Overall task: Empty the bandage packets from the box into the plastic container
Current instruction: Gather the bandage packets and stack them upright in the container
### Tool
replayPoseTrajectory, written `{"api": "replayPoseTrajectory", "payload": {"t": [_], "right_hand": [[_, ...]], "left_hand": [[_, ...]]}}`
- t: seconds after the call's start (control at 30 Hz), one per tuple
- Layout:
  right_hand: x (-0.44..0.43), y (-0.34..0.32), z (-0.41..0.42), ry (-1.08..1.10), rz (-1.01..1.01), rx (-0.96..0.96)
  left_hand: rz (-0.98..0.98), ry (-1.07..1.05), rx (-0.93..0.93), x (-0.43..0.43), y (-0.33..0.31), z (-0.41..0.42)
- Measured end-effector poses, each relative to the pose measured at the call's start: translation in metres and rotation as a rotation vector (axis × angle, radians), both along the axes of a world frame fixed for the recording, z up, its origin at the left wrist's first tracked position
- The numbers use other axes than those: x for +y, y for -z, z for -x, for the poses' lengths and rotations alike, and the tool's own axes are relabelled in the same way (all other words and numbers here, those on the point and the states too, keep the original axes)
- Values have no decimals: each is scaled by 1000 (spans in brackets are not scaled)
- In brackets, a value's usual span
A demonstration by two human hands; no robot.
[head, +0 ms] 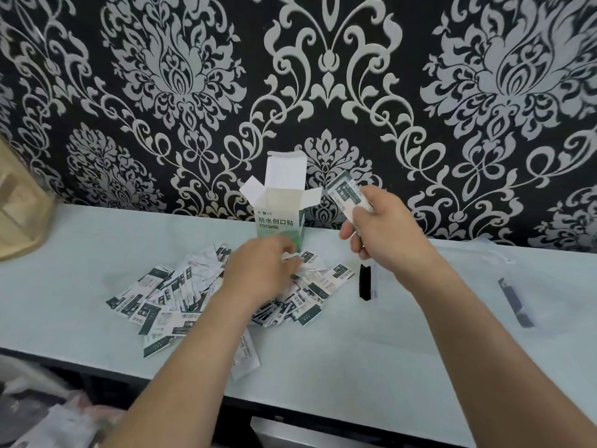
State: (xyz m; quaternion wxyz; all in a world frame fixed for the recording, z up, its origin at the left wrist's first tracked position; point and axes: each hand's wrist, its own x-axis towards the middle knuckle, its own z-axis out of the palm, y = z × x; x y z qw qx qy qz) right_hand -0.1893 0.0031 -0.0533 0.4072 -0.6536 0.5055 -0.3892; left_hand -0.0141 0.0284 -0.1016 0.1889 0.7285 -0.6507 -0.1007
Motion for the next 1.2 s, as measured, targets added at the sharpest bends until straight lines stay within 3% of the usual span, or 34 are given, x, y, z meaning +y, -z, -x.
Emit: {"api": "replayPoseTrajectory", "payload": {"t": [0.07, 0.17, 0.43, 0.7, 0.8, 0.9, 0.97, 1.1, 1.2], "right_hand": [[-4, 5, 3, 27, -1, 39], [-4, 13, 0, 21, 4, 144], [-7, 15, 6, 50, -102, 75], [-8, 15, 8, 81, -197, -55], [-5, 12, 3, 62, -223, -188], [-1, 10, -6, 91, -319, -391], [2, 10, -13, 100, -441, -526], [8, 9, -23, 38, -604, -783], [9, 12, -25, -3, -618, -874]], "left_hand": [[-105, 27, -174, -3, 12, 10], [-66, 36, -224, -8, 19, 15], [-49, -47, 152, -11, 9, 21], [24, -65, 687, 0, -16, 1], [51, -25, 809, 4, -22, -9], [200, 2, 916, 6, -26, -2], [355, -28, 792, 8, -27, 6], [685, 92, 190, 12, -23, 18], [670, 233, 39, 14, -19, 29]]}}
